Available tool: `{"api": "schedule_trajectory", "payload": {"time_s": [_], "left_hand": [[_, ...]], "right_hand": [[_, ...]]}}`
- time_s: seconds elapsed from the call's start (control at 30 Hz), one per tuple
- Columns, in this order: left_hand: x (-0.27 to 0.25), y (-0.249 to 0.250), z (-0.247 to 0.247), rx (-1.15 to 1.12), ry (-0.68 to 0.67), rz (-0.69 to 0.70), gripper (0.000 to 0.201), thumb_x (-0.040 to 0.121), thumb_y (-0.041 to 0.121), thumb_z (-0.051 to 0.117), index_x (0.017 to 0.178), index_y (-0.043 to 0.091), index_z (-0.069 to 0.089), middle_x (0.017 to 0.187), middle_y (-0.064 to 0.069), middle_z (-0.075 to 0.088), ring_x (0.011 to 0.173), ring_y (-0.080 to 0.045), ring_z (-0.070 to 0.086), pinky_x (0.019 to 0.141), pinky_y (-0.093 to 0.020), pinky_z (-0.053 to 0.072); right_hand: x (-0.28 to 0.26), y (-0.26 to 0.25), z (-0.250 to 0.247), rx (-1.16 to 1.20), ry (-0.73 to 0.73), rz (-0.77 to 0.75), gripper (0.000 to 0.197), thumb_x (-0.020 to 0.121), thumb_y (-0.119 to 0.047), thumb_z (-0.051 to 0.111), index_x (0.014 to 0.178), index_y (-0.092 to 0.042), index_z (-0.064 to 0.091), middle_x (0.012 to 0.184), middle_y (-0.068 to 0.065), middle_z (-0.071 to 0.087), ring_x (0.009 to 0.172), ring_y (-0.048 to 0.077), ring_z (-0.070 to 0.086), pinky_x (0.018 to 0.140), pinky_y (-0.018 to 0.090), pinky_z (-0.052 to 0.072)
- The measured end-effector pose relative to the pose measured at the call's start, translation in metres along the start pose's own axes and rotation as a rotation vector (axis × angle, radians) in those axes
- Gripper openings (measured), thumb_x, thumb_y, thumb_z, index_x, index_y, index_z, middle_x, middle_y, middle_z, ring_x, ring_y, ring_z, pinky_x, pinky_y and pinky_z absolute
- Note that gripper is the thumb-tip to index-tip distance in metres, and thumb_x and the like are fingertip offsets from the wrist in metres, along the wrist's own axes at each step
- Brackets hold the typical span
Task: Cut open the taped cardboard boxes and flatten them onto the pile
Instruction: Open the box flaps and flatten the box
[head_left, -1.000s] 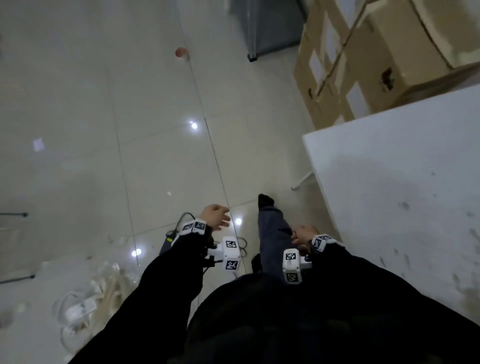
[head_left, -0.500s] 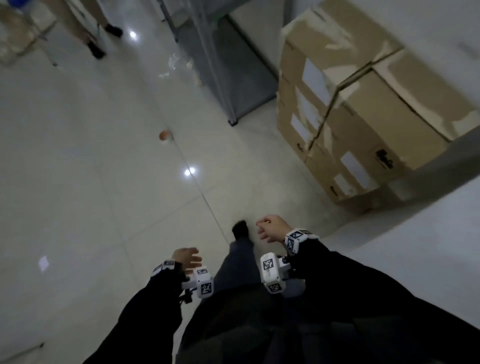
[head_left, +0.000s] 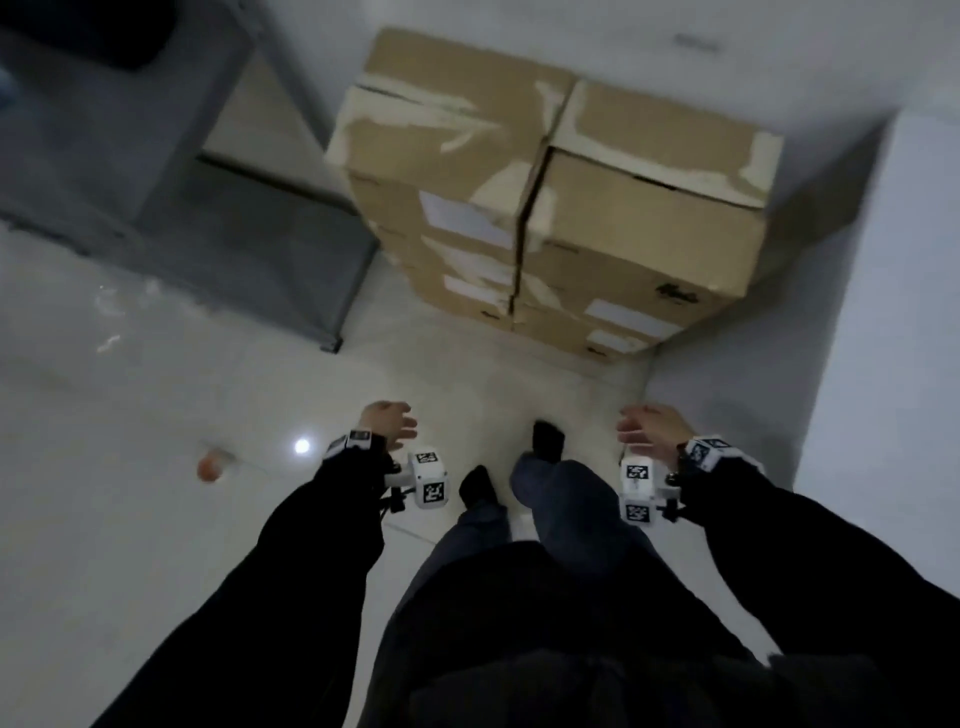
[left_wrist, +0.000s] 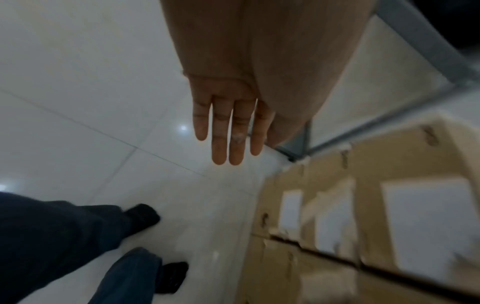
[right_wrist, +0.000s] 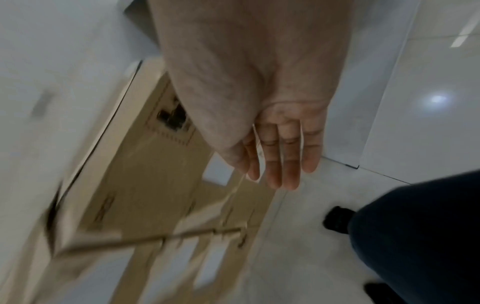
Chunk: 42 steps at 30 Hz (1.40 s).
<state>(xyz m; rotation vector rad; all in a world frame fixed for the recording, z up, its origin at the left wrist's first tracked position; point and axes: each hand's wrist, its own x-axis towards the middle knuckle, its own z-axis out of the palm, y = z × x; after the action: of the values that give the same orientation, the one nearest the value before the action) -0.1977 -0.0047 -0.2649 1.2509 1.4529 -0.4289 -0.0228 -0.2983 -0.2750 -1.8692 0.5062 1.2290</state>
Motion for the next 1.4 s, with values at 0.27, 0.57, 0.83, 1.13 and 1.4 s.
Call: {"api": "schedule_trajectory", "payload": {"time_s": [0.27,0.57,0.83,1.13,1.4], "left_hand": [[0.031,0.234,0.123,0.364,0.046,0.692,0.026,0.098,0.019,0.047,0.112,0.004,0.062,0.111,-0.015,0.064,0.105,-0.029,0.059,0.083,-0.028,0.041],[0.052,0.336,0.215,0.493,0.206,0.593,0.055,0.097,0.027,0.047,0.144,0.004,0.031,0.142,-0.018,0.044,0.129,-0.032,0.043,0.104,-0.034,0.035],[0.059,0.359,0.220,0.441,0.097,0.262,0.076,0.093,0.052,0.048,0.147,0.003,0.028,0.149,-0.015,0.038,0.131,-0.034,0.042,0.104,-0.035,0.034],[-0.019,0.332,0.188,0.447,0.119,0.593,0.065,0.095,0.053,0.043,0.140,0.005,0.038,0.142,-0.015,0.045,0.127,-0.034,0.045,0.100,-0.035,0.035],[-0.124,0.267,0.113,0.182,0.150,0.893,0.063,0.095,0.051,0.047,0.141,0.008,0.040,0.143,-0.010,0.046,0.132,-0.028,0.041,0.109,-0.037,0.032]], "right_hand": [[0.066,-0.098,-0.102,0.296,0.534,-0.192,0.029,0.097,-0.040,0.045,0.096,-0.012,0.055,0.099,0.012,0.052,0.083,0.022,0.052,0.083,0.034,0.040],[0.132,-0.198,-0.140,0.254,0.406,-0.155,0.068,0.094,-0.059,0.034,0.145,-0.012,0.035,0.147,0.013,0.039,0.134,0.030,0.037,0.108,0.030,0.026],[0.135,-0.190,-0.148,0.260,0.375,-0.162,0.065,0.096,-0.056,0.033,0.133,-0.006,0.049,0.135,0.017,0.052,0.126,0.031,0.047,0.102,0.029,0.034],[0.059,-0.182,-0.159,0.148,0.475,-0.294,0.070,0.095,-0.061,0.027,0.135,-0.009,0.050,0.137,0.016,0.050,0.125,0.029,0.048,0.105,0.032,0.033],[-0.097,-0.128,-0.135,0.283,0.283,-0.742,0.055,0.091,-0.063,0.037,0.137,-0.034,0.045,0.132,-0.013,0.056,0.120,0.006,0.052,0.107,0.036,0.039]]}}
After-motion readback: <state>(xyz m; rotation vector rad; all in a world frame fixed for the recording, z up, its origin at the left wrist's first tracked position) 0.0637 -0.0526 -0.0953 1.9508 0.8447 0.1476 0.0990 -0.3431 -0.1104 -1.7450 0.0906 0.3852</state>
